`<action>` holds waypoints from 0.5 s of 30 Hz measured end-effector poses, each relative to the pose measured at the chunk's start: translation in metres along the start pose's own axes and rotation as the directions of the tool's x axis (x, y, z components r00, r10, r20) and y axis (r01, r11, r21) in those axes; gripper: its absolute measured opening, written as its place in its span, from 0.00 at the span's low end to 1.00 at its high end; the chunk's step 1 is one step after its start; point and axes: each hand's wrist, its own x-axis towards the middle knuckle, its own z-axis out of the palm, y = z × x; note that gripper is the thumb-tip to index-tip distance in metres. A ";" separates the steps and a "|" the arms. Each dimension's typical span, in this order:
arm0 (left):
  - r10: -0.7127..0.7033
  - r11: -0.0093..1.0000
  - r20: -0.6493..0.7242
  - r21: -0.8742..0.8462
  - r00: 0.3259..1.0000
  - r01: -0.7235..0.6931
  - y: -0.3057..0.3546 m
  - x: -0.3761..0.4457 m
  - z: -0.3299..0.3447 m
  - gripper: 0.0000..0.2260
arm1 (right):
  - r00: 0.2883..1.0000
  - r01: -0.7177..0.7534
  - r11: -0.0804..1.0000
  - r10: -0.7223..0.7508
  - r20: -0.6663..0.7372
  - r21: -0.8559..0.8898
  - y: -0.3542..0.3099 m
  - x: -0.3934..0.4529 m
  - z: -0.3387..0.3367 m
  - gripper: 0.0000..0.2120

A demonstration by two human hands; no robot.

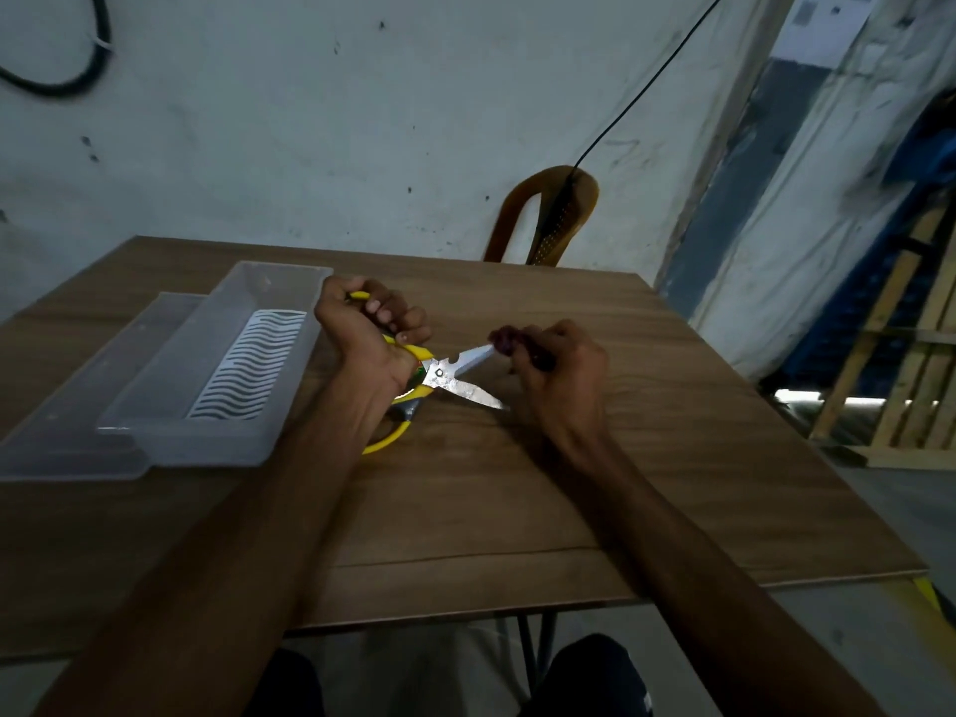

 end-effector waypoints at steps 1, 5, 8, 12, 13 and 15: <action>-0.003 1.000 0.003 -0.012 1.000 0.003 0.001 0.000 -0.001 0.10 | 0.998 -0.029 1.000 0.029 -0.048 0.005 0.003 0.001 -0.004 0.11; 0.005 1.000 0.005 -0.027 1.000 -0.004 0.000 0.000 0.000 0.10 | 0.976 0.214 0.973 -0.211 -0.047 0.080 -0.016 -0.014 -0.002 0.11; 0.009 1.000 0.022 -0.025 1.000 -0.008 0.001 -0.001 -0.001 0.11 | 0.943 0.301 0.945 -0.315 0.108 0.130 -0.027 -0.020 0.012 0.11; 0.010 0.998 0.030 -0.064 0.999 -0.008 0.005 -0.001 -0.002 0.13 | 0.997 0.057 0.998 -0.058 0.041 0.030 -0.004 -0.003 0.003 0.10; 0.011 0.997 0.031 -0.077 0.999 -0.008 0.005 -0.001 -0.002 0.13 | 0.999 -0.044 0.999 0.044 0.016 0.012 0.002 0.000 -0.003 0.11; 0.008 0.998 0.028 -0.060 1.000 -0.006 0.003 -0.001 -0.001 0.13 | 0.989 -0.101 0.994 0.104 -0.102 0.031 0.008 -0.001 -0.013 0.13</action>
